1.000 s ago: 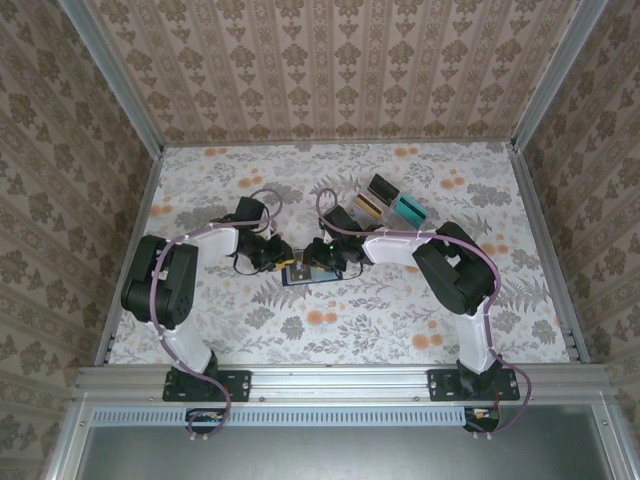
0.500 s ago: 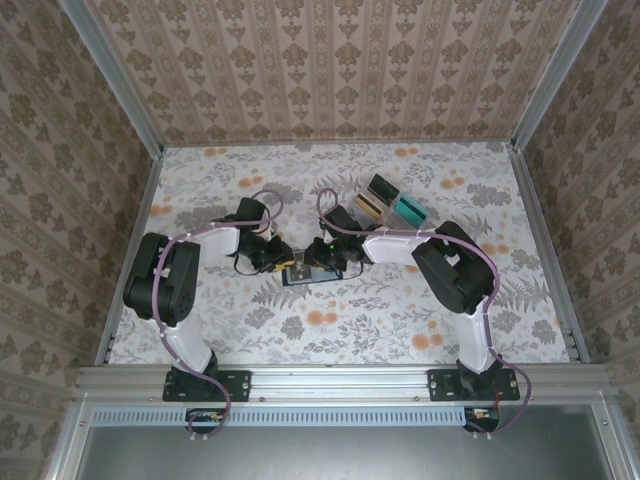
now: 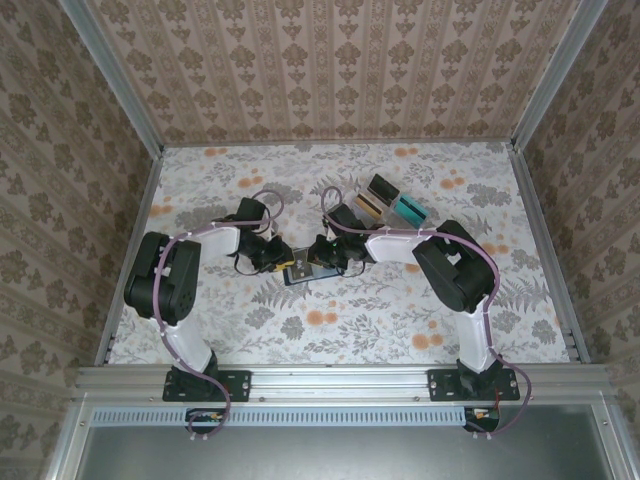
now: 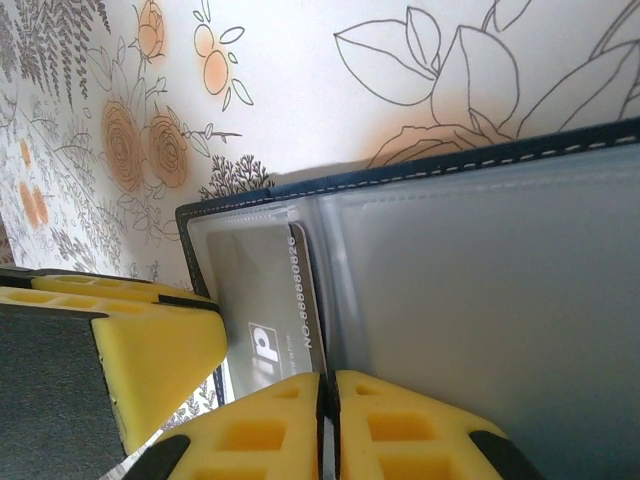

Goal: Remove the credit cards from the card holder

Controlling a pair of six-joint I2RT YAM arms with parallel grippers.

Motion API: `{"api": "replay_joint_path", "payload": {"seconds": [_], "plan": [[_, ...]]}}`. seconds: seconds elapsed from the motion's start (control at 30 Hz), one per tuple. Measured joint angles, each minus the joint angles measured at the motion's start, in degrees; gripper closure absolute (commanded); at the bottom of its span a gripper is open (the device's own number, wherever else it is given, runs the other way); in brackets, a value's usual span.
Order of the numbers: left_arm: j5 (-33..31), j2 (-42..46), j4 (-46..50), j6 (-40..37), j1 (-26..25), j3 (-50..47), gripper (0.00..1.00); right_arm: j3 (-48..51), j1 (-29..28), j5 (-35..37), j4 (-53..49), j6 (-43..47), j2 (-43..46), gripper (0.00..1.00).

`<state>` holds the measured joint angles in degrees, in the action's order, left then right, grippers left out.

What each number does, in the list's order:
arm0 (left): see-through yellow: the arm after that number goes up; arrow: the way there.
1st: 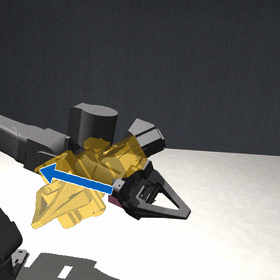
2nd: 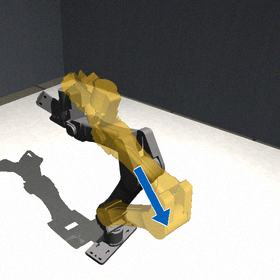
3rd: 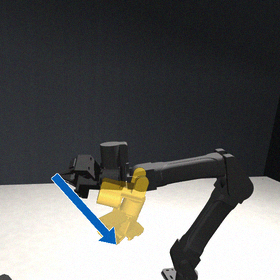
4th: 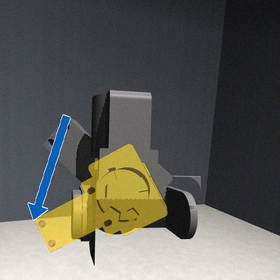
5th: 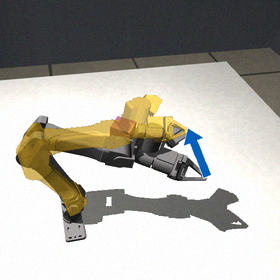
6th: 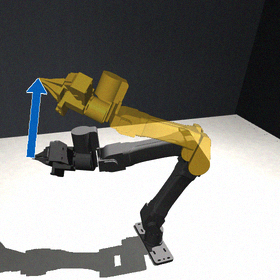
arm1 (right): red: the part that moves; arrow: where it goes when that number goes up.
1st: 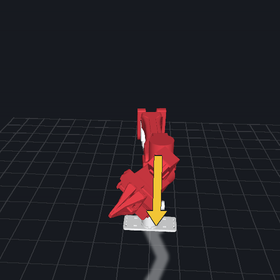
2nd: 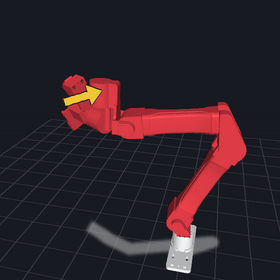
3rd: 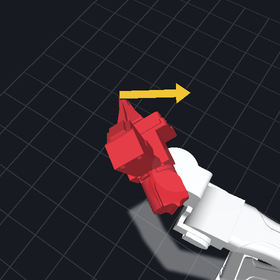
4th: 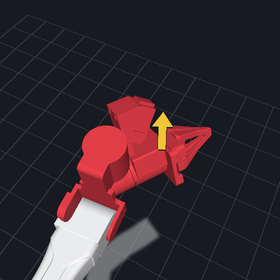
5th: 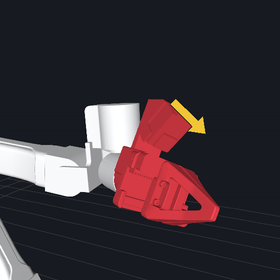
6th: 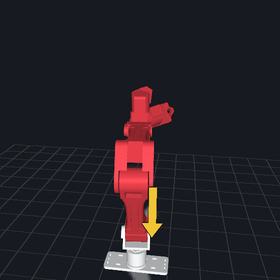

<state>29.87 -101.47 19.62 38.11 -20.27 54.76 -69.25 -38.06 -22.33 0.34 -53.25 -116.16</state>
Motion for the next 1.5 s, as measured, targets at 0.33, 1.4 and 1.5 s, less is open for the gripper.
{"api": "replay_joint_path", "payload": {"seconds": [0.33, 1.4, 1.5], "plan": [[0.0, -0.1, 0.0, -0.4, 0.1, 0.0, 0.80, 2.1, 0.4, -1.6, 4.1, -1.6, 0.0, 0.80], [1.7, -0.6, 0.0, -2.1, 0.8, 0.3, 0.74, 3.8, 1.2, -1.6, 5.1, 1.0, 2.4, 0.99], [1.9, -0.8, 0.1, -2.1, 0.9, 0.5, 0.75, 4.3, 1.4, -1.3, 5.1, 1.0, 2.8, 1.00]]}}
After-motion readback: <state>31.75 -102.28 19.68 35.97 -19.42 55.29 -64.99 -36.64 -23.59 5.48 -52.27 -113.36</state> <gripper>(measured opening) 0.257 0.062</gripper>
